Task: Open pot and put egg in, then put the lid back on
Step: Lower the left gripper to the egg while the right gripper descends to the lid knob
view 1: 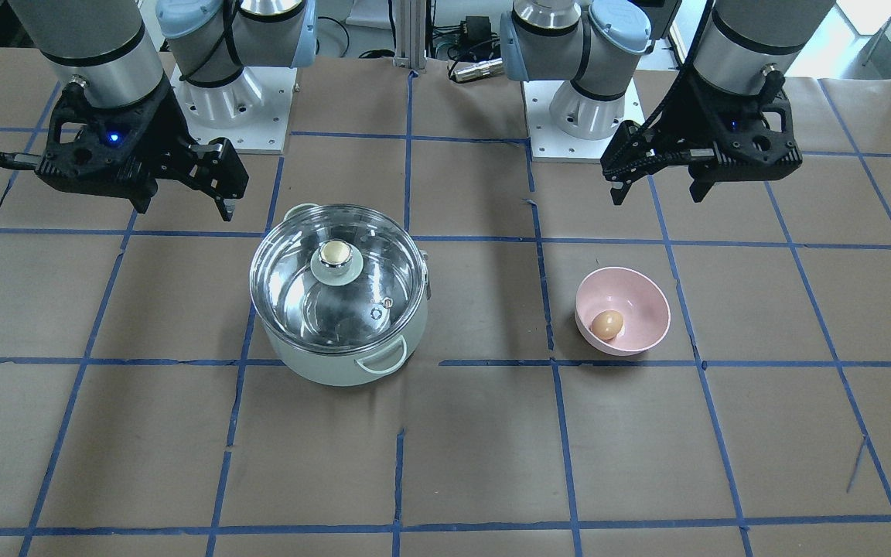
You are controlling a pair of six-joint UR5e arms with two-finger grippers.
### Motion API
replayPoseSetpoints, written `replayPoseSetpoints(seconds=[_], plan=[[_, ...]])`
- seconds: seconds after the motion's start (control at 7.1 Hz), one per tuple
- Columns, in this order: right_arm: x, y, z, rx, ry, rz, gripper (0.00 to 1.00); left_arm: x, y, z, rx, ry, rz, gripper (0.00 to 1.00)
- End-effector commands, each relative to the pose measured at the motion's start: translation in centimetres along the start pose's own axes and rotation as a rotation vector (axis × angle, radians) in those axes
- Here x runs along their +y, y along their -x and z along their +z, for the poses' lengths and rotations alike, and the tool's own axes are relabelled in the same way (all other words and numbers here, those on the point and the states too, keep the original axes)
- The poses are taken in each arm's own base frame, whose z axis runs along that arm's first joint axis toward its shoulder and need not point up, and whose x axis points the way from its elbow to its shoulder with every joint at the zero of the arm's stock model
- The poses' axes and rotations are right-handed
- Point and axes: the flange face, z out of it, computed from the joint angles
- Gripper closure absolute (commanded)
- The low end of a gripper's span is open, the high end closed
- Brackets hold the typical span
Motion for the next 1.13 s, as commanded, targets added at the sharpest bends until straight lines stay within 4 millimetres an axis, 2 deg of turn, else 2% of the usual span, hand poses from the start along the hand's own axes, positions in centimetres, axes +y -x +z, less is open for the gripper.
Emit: replayPoseSetpoints(seconds=[0.0,0.14,0.42,0.56,0.85,0.99], plan=[[0.0,0.0,0.0,0.0,0.0,0.0,0.0,0.0,0.0,0.1,-0.002,0.004,0.005,0.0],[0.0,0.0,0.0,0.0,0.0,0.0,0.0,0.1,0.0,0.2,-0.005,0.009,0.01,0.0],[0.0,0.0,-0.1,0.0,-0.001,0.0,0.0,0.0,0.9,4.0,0.007,0.06,0.079,0.0],[0.6,1.0,0.6,-0.005,0.015,-0.018,0.0,-0.4,1.8,5.5,0.006,0.049,0.074,0.0],[3.0,7.5,1.6,-0.003,0.018,-0.042,0.0,-0.9,5.4,11.1,0.017,0.114,0.06,0.0],[3.3,8.9,2.7,-0.004,0.016,-0.051,0.0,-1.5,6.3,14.9,0.021,0.115,0.088,0.0]])
